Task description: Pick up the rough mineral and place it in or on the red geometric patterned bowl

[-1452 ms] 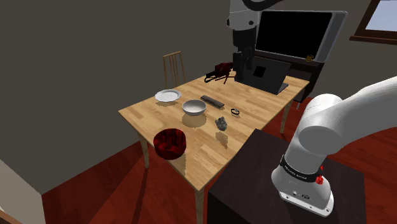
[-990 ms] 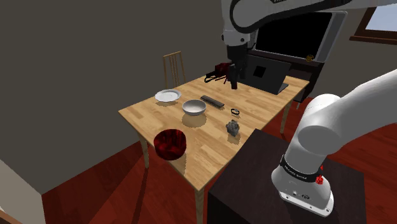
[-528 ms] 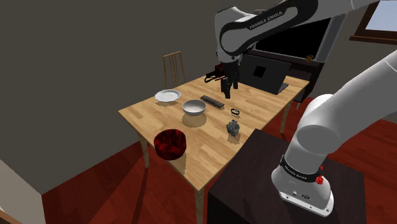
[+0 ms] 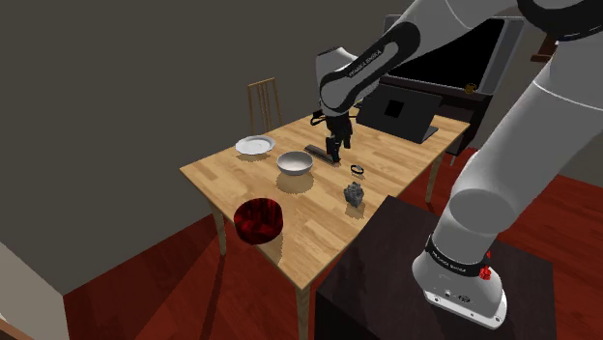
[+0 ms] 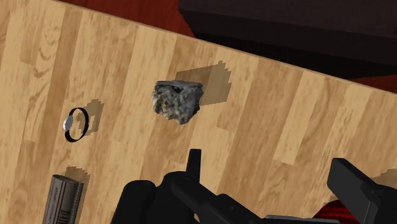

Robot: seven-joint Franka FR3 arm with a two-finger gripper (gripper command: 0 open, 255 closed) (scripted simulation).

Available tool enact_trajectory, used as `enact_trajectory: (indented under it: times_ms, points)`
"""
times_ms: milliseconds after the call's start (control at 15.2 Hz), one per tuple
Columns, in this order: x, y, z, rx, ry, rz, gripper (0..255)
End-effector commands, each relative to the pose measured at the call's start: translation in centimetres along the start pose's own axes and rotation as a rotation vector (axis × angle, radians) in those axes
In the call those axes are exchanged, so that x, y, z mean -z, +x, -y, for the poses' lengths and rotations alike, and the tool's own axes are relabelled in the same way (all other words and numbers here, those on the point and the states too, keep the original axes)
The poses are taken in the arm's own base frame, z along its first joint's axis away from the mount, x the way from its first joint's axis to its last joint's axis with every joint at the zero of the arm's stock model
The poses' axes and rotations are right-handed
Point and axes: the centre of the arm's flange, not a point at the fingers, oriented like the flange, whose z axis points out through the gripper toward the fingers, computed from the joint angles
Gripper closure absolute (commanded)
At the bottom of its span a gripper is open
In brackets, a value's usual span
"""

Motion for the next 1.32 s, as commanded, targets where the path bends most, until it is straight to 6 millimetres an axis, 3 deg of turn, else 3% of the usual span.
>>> enact_trajectory:
  times_ms: [0, 1056, 1254]
  points:
    - [-2.2, 1.6, -0.8, 0.003, -0.001, 0.001, 0]
    - [-18.7, 13.3, -7.2, 0.019, -0.005, 0.022, 0]
    - [-20.3, 13.6, -7.4, 0.020, -0.005, 0.023, 0]
